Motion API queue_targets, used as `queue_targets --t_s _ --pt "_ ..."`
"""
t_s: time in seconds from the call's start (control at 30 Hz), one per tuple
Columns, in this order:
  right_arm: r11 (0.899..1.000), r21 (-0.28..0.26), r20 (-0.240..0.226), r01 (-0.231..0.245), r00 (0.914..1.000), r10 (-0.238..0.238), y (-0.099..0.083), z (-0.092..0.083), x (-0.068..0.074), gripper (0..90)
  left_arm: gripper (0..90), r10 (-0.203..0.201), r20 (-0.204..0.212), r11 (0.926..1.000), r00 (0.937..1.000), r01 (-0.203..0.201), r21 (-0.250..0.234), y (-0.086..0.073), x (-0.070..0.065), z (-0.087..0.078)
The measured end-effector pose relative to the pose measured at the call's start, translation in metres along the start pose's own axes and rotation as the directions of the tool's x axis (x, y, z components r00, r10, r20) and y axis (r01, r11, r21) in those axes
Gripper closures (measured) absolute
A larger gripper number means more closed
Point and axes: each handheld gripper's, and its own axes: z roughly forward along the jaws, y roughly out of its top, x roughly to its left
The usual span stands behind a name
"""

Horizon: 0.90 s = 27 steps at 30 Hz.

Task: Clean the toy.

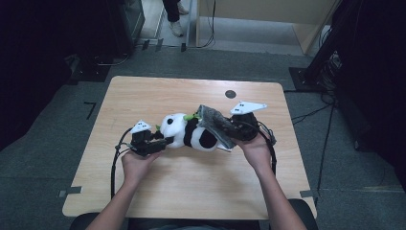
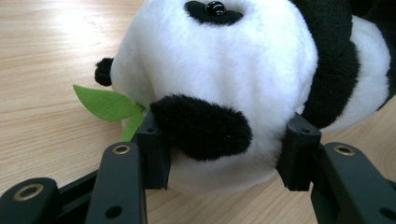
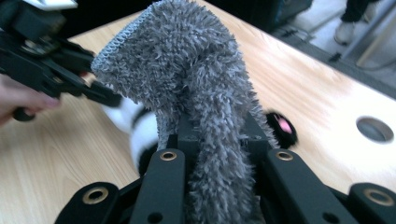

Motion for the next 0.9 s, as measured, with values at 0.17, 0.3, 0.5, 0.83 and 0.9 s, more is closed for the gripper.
queue_targets --t_s 0.17,0.3,0.5,0.83,0.9 --pt "0.999 -0.016 -0.043 0.045 0.9981 -0.045 0.022 0.014 0.018 76.7 46.3 0.022 -0.01 0.9998 0.9997 -0.022 -0.002 0.0 -0.003 -0.001" --pt "0.997 0.0 -0.071 0.073 0.9948 -0.073 0.037 0.039 0.033 76.6 46.1 0.024 -0.014 0.9997 0.9996 -0.024 -0.006 0.001 -0.005 -0.001" --pt "0.996 0.027 -0.099 0.089 0.9914 -0.086 0.052 0.081 0.049 76.4 45.3 0.042 -0.017 0.9991 0.999 -0.042 -0.004 0.002 -0.008 -0.003" --pt "0.989 0.089 -0.111 0.12 0.9878 -0.109 0.038 0.119 0.062 76.5 44.7 0.028 -0.001 0.9993 0.9996 -0.028 0.024 0.001 -0.004 -0.003" --pt "0.988 0.09 -0.107 0.123 0.9878 -0.113 0.035 0.118 0.064 76.5 44.7 0.034 -0.003 0.999 0.9994 -0.034 0.028 0.0 -0.005 -0.002"
